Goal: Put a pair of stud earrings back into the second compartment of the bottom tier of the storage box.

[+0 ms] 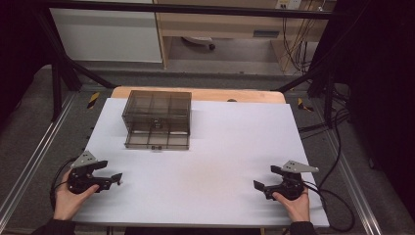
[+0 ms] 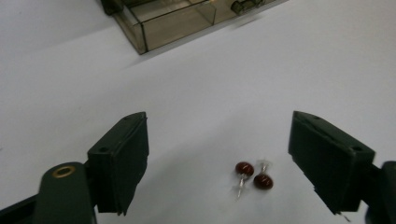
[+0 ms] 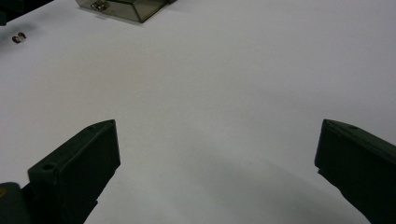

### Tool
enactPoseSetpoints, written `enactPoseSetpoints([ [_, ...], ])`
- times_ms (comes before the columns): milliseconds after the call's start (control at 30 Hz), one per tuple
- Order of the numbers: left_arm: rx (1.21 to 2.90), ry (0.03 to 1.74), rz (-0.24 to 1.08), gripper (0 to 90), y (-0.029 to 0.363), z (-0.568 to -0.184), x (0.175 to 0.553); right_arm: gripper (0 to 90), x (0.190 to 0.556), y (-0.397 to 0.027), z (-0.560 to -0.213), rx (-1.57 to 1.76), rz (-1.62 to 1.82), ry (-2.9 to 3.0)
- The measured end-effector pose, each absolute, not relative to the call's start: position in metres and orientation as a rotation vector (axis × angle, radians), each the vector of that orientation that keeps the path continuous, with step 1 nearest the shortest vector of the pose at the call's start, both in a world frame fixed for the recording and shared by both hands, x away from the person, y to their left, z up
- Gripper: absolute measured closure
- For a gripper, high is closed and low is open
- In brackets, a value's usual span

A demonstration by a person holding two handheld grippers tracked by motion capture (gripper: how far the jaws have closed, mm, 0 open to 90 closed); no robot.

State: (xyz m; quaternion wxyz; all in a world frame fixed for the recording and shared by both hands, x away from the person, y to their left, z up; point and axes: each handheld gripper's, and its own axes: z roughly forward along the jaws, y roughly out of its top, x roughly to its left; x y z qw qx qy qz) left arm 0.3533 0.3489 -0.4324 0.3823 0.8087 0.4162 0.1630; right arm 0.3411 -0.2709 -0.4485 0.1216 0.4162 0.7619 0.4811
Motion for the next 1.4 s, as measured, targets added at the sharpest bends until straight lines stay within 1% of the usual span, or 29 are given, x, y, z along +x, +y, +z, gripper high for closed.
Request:
enactPoseSetpoints([
  [33,2.066,1.067,0.417,22.7,0.351,-0.433,0.353,0.6,0.341,-0.271,-0.449,1.217,1.403,2.225],
  [67,2.066,1.074,0.416,27.2,0.352,-0.434,0.352,0.6,0.341,-0.271,-0.449,1.217,1.402,2.225],
  [100,2.074,1.076,0.415,27.2,0.353,-0.434,0.352,0.6,0.341,-0.271,-0.449,1.217,1.402,2.225],
  [167,2.080,1.082,0.411,30.6,0.354,-0.435,0.351,0.6,0.341,-0.271,-0.449,1.219,1.402,2.225],
  [200,2.089,1.080,0.407,35.8,0.355,-0.435,0.350,0.7,0.342,-0.271,-0.449,1.216,1.401,2.225],
  [233,2.088,1.081,0.403,37.9,0.354,-0.435,0.350,0.6,0.342,-0.271,-0.449,1.215,1.398,2.228],
  [367,2.115,1.075,0.388,42.7,0.351,-0.436,0.349,0.7,0.341,-0.270,-0.449,1.218,1.395,2.230],
  [400,2.124,1.070,0.386,46.6,0.351,-0.436,0.349,0.7,0.341,-0.270,-0.449,1.217,1.394,2.231],
  [467,2.134,1.064,0.385,48.0,0.349,-0.437,0.348,0.6,0.341,-0.270,-0.449,1.217,1.393,2.231],
  [500,2.142,1.064,0.381,51.6,0.348,-0.437,0.348,0.7,0.341,-0.270,-0.449,1.218,1.394,2.232],
  [533,2.146,1.062,0.378,51.6,0.348,-0.437,0.347,0.7,0.341,-0.270,-0.449,1.218,1.394,2.232],
  [633,2.165,1.052,0.371,57.7,0.346,-0.439,0.347,0.7,0.341,-0.271,-0.449,1.215,1.395,2.230],
  [700,2.170,1.054,0.367,58.8,0.345,-0.440,0.346,0.7,0.341,-0.271,-0.449,1.215,1.395,2.230],
  [767,2.175,1.049,0.367,61.5,0.344,-0.440,0.346,0.7,0.341,-0.271,-0.449,1.215,1.394,2.230],
  [800,2.181,1.046,0.366,64.4,0.344,-0.440,0.346,0.7,0.341,-0.271,-0.449,1.215,1.395,2.231],
  [833,2.182,1.045,0.367,64.4,0.344,-0.440,0.346,0.7,0.341,-0.271,-0.449,1.215,1.395,2.231],
  [1067,2.186,1.032,0.366,72.2,0.341,-0.443,0.346,0.7,0.341,-0.270,-0.449,1.216,1.396,2.232],
  [1400,2.188,1.042,0.354,80.2,0.340,-0.445,0.346,0.7,0.341,-0.270,-0.449,1.216,1.398,2.233],
])
